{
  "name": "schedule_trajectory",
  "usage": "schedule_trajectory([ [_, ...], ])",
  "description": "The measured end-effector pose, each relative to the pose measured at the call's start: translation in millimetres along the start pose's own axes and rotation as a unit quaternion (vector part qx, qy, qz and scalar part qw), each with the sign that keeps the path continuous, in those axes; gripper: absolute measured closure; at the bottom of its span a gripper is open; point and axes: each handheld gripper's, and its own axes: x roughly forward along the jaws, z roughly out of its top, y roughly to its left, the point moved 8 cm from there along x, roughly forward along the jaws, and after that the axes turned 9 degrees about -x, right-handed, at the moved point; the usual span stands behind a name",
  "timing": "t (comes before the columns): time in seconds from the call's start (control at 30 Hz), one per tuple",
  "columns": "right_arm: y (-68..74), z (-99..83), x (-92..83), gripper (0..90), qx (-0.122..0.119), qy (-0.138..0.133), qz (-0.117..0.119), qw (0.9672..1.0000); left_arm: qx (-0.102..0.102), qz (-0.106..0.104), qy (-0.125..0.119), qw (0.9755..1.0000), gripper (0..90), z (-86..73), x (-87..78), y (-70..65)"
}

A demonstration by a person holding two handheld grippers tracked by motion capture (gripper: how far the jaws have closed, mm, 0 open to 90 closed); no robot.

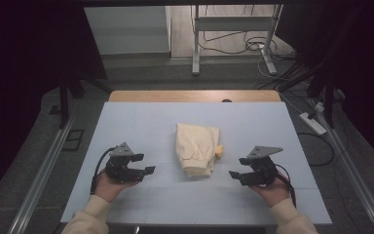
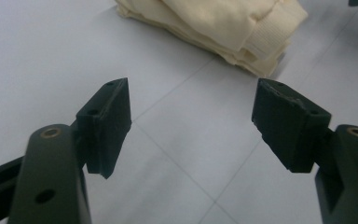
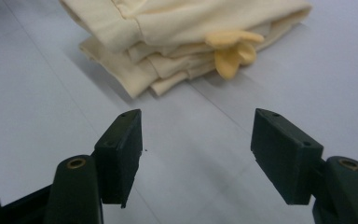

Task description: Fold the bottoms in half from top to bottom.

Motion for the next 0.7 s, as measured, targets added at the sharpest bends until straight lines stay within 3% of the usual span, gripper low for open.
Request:
schedule_trajectory([
  [0.4, -7.6, -30.2, -28.9, 33.4, 0.011, -0.003, -0.017, 0.9998, -0.005, 0.011, 0.002, 0.9999, 28.7, -18.5, -12.1, 4.7],
  [0.7, -6.8, -28.9, -29.1, 32.5, 0.007, -0.009, -0.015, 0.9998, -0.006, 0.011, 0.001, 0.9999, 28.4, -19.4, -13.9, 6.0],
])
